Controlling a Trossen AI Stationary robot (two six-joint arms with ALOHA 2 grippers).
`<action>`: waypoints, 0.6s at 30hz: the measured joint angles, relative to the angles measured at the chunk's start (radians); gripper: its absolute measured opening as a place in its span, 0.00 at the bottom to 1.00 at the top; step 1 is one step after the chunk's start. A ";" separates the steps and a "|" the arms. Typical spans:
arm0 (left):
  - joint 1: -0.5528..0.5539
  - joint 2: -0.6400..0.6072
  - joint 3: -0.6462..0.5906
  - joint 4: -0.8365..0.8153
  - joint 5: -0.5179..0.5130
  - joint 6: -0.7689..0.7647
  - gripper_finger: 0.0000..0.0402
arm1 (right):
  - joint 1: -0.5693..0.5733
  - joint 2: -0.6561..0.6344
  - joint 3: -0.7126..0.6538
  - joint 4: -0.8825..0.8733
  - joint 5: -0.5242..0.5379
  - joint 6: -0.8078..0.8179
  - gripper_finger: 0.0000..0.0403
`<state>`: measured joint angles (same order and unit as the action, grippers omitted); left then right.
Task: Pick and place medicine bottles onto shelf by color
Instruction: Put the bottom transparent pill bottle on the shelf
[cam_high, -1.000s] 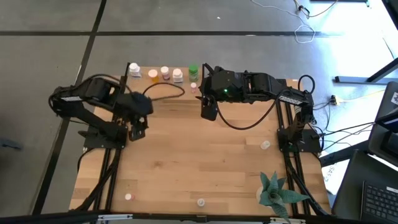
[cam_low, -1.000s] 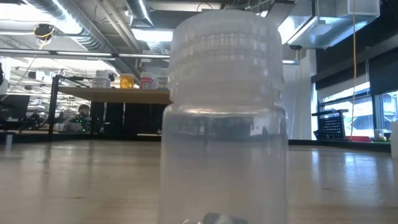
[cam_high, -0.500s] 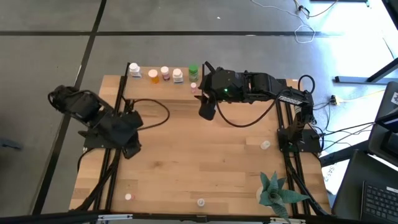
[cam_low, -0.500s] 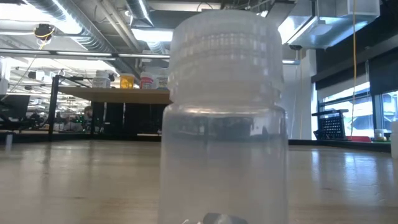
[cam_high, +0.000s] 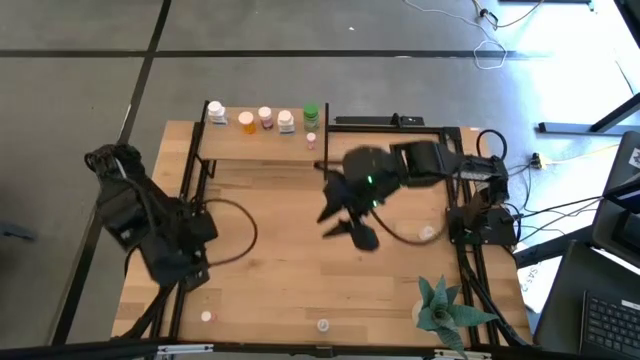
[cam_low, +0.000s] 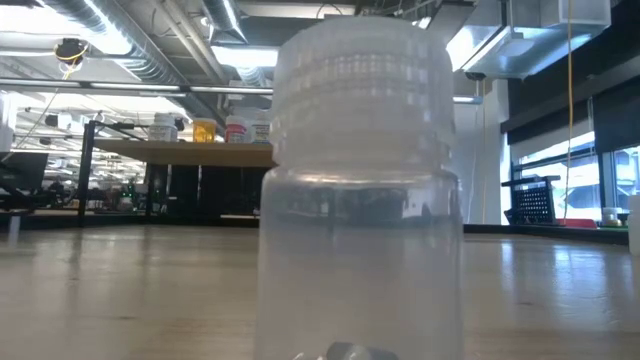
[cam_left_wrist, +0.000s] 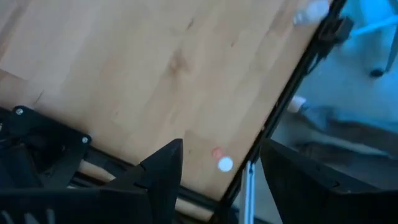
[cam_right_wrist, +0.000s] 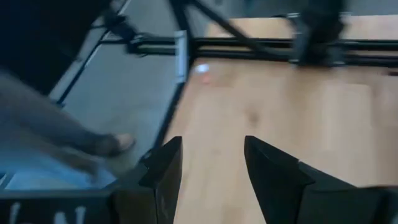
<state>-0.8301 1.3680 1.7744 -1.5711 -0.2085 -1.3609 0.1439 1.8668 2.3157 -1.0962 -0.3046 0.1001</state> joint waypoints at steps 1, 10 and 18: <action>-0.021 0.007 0.000 0.000 0.000 0.000 0.52 | 0.025 0.000 0.000 0.000 0.001 0.004 0.44; -0.178 0.060 0.000 0.001 -0.035 -0.049 0.52 | 0.222 0.000 0.000 -0.001 0.227 0.109 0.44; -0.273 0.137 0.000 0.002 -0.020 -0.182 0.52 | 0.333 0.000 0.000 -0.001 0.321 0.222 0.43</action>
<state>-1.1035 1.5052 1.7744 -1.5688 -0.2283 -1.5433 0.4765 1.8668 2.3157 -1.0969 0.0161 0.3226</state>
